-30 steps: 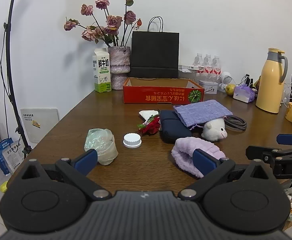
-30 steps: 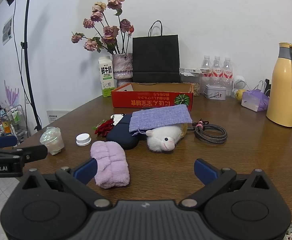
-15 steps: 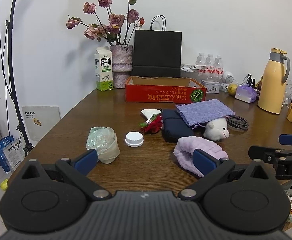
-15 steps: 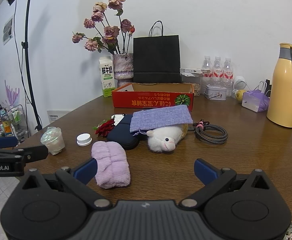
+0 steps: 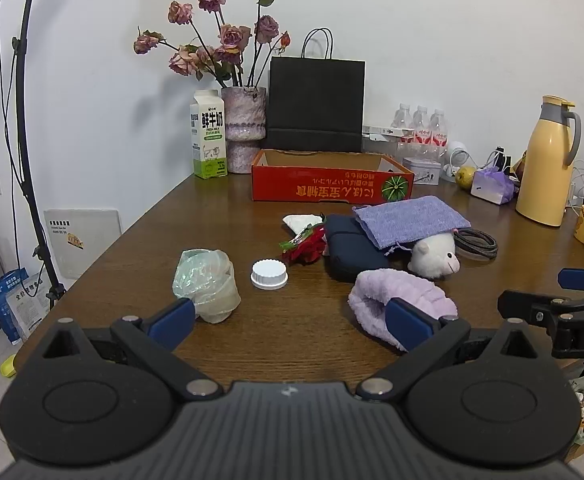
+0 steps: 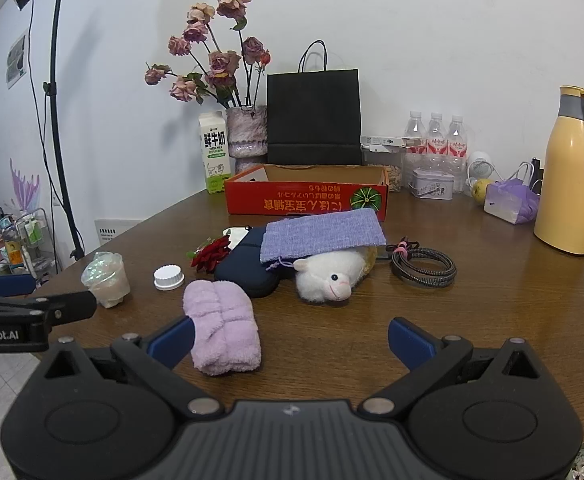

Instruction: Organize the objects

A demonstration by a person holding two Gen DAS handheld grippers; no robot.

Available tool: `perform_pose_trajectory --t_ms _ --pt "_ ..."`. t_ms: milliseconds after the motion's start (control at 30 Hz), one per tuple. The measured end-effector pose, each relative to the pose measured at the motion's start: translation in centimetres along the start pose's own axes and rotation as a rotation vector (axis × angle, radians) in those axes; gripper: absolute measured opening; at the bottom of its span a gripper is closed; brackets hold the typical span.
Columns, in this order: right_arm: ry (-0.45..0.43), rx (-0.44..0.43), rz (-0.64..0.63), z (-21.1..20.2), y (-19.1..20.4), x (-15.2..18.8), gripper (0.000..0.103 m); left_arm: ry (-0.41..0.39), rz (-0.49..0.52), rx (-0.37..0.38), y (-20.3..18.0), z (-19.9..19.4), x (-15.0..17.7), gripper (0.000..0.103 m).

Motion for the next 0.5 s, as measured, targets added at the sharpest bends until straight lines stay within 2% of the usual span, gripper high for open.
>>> perform_pose_trajectory --t_ms 500 --pt "-0.001 0.002 -0.001 0.01 -0.03 0.08 0.103 0.007 -0.008 -0.002 0.09 0.09 0.23 0.103"
Point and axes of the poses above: each gripper's, at about its wrist camera, not at the fingertips, and z roughly the way its jaws point, y to its left, x to its underside, the point moved 10 cm from there along z, roughly the way its jaws point, and after that the axes turned 12 degrees about x, right-handed, at the moved point
